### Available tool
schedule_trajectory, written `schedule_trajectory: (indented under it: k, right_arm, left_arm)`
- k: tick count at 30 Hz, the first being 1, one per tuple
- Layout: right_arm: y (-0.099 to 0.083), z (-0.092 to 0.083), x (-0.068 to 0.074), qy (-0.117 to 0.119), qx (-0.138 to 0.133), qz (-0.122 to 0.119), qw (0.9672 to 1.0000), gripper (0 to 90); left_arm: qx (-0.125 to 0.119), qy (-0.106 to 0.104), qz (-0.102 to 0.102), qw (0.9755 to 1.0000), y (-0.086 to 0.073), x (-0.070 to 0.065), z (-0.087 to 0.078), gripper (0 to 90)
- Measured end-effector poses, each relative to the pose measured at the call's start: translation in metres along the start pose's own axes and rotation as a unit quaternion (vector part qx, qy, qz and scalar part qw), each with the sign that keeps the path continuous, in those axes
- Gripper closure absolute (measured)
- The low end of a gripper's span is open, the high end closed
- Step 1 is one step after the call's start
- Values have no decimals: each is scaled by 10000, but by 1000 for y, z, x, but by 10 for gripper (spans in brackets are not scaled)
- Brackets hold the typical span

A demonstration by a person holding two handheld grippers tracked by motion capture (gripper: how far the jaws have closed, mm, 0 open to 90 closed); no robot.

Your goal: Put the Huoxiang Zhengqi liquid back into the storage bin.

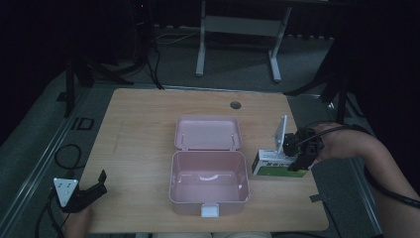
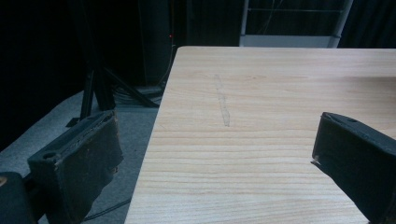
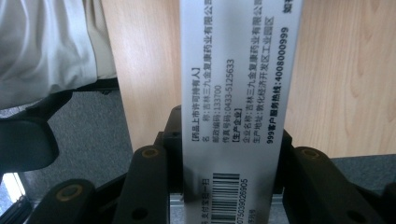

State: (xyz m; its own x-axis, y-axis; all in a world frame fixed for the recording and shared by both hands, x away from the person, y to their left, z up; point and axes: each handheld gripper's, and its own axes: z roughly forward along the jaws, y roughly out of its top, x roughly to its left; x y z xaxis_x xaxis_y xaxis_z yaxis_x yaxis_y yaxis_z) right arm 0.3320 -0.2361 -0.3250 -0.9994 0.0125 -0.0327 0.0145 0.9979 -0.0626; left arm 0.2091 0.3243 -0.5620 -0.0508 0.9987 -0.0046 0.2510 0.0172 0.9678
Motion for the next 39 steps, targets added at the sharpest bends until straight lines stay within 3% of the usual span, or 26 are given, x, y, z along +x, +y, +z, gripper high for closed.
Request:
schedule_trajectory:
  k: [6, 11, 13, 21, 22, 27, 30, 39]
  right_arm:
    - [22, -11, 5, 103, 11, -86, 9999, 631]
    - [48, -18, 9, 45, -6, -231, 9997, 631]
    - [65, -20, 11, 99, -73, -353, 9993, 631]
    - [105, -18, 20, 132, -25, -684, 9976, 631]
    - [115, -16, 21, 144, -40, -765, 9970, 631]
    - [132, -9, 23, 188, -50, -857, 9961, 630]
    - [148, 4, 25, 244, -8, -923, 9954, 630]
    - [170, 37, 31, 488, -55, -1096, 9928, 630]
  left_arm:
    - [2, -1, 2, 10000, 0, 0, 0, 16]
    - [-11, -1, -12, 10000, 0, 0, 0, 16]
    - [-13, -7, -13, 10000, 0, 0, 0, 16]
    - [-21, -11, -32, 10000, 0, 1, 0, 16]
    - [-28, -10, -34, 10000, 0, 1, -1, 16]
    - [-33, -18, -45, 10000, 0, 1, 0, 16]
    - [-29, -19, -39, 10000, 0, 1, -1, 16]
    - [-35, -30, -34, 10000, 0, 1, -1, 16]
